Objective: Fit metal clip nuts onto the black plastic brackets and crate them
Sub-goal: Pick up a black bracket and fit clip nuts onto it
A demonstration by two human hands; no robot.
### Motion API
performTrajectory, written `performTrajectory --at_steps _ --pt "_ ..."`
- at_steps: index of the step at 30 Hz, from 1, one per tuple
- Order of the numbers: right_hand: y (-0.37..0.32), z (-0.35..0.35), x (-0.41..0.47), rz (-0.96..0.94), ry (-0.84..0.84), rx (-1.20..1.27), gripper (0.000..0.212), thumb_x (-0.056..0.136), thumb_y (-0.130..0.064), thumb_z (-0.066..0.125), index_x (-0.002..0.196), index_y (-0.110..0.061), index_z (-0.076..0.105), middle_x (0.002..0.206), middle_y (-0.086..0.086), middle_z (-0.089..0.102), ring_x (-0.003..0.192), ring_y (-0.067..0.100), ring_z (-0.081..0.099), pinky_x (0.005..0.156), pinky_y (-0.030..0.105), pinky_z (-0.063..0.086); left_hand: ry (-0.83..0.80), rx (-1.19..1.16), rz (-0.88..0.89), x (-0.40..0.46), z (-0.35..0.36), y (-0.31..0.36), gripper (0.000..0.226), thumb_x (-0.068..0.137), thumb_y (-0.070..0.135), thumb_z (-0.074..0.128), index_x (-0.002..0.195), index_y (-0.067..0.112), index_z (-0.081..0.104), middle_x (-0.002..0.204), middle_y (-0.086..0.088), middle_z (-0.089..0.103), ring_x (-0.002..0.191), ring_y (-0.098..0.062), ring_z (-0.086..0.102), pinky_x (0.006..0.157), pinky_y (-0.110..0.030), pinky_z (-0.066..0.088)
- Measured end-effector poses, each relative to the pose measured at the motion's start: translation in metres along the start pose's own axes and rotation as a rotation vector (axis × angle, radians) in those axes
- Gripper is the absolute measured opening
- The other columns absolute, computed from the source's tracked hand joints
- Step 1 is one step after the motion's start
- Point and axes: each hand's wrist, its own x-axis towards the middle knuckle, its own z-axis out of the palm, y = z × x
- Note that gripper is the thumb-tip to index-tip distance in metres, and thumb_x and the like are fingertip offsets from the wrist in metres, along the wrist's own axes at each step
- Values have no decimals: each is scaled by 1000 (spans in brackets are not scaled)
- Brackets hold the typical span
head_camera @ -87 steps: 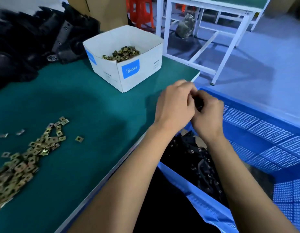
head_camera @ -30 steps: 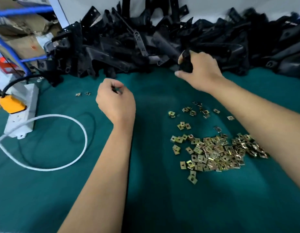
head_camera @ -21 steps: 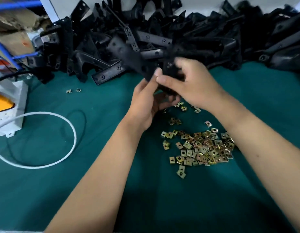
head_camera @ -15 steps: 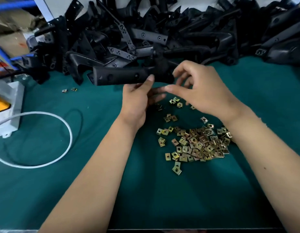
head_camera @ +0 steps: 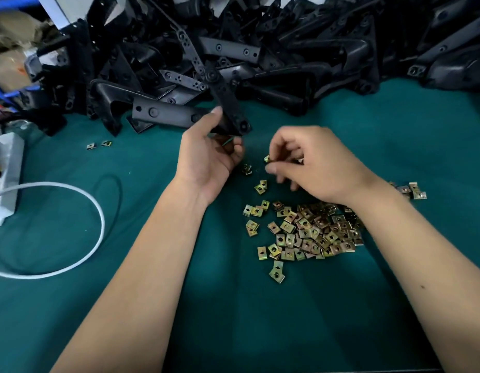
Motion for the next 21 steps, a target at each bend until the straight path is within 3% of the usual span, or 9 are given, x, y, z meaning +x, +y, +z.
performTrajectory --at_steps 3,7,11,14,16,21 --pt "-2 5 2 -12 159 321 15 94 3 68 92 -3 55 83 14 74 74 24 76 51 32 57 -67 36 -34 1 -2 -1 16 96 23 67 106 13 59 91 -5 58 69 -14 50 63 -22 46" --pt "-4 12 7 14 321 541 4 95 2 67 98 1 67 79 14 73 63 22 68 54 29 54 -152 136 -11 0 -2 -3 10 94 18 70 95 12 62 84 -3 60 65 -11 47 56 -19 43" --pt "0 14 9 72 370 560 17 97 0 66 105 -10 77 70 1 69 60 14 61 58 23 52 -180 291 21 -2 -3 -6 20 95 20 71 109 9 61 84 -1 63 63 -9 49 53 -19 44" --pt "-1 15 9 97 355 558 17 99 -3 64 108 -10 77 83 4 73 70 15 64 57 25 53 -169 305 7 -3 -1 -9 38 91 21 72 123 7 56 92 -4 65 63 -9 54 54 -20 47" --pt "-4 15 8 95 328 554 18 99 -3 64 102 -16 77 87 6 73 71 19 64 58 26 55 -178 296 -1 -3 -2 -10 33 93 20 71 120 7 57 91 -4 67 63 -9 55 54 -20 48" --pt "-4 9 7 102 308 405 16 101 -5 60 98 -15 73 66 -5 63 56 12 60 60 26 54 -214 321 21 -3 -3 -11 19 98 17 68 112 10 60 90 -3 71 62 -8 59 55 -21 49"
